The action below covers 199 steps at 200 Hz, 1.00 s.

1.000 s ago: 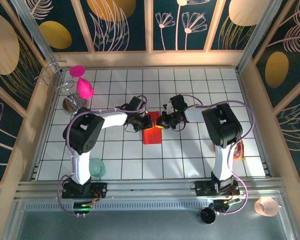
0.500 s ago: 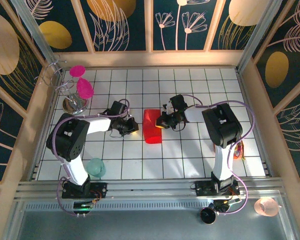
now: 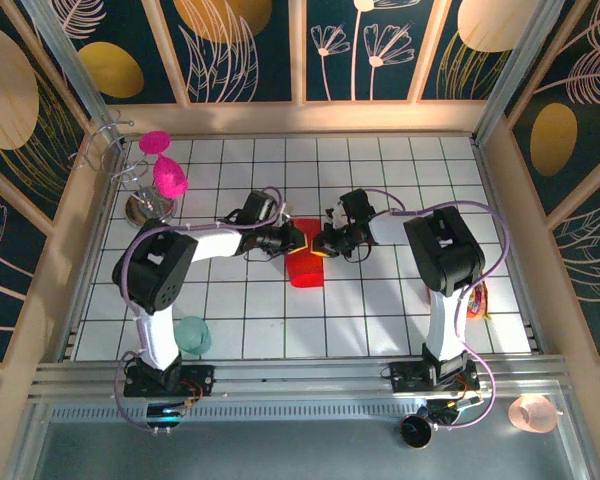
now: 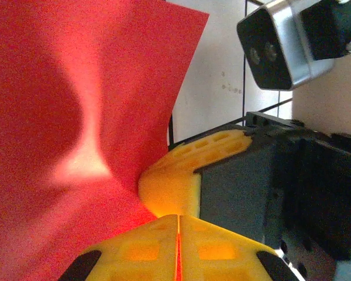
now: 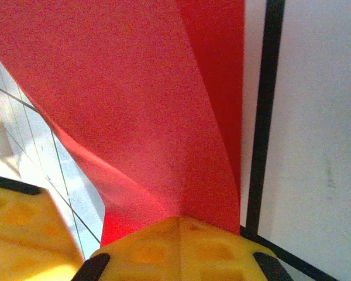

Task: Fold a paper plane with a square sheet of paper (pick it up from the middle)
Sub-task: First fold the square sheet of paper in half at the center of the table.

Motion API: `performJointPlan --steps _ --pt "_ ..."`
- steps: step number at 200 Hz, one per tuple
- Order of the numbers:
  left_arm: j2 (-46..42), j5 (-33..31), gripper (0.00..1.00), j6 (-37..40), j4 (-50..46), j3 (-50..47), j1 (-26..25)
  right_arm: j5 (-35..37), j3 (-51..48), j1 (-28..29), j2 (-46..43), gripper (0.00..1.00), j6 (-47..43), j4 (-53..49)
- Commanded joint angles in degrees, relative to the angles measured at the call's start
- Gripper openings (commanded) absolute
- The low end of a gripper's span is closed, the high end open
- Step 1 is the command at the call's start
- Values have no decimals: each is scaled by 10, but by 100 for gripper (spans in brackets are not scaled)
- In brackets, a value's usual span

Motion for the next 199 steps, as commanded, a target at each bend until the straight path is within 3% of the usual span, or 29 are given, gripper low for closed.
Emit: performJointPlan --steps 1,43,107,155,199 --pt "25 -4 9 9 -26 26 3 198 -50 -4 105 0 -22 -82" --pt "48 -33 9 39 -78 11 21 220 -49 -4 108 0 -29 -98" --pt "-7 -77 9 94 -129 -36 97 247 -46 -5 114 0 -38 -112" --pt "-56 -45 9 73 -98 -7 72 252 -46 -4 113 0 -40 -111" --pt "19 -16 9 47 -78 60 18 249 -49 -5 116 0 -37 -106"
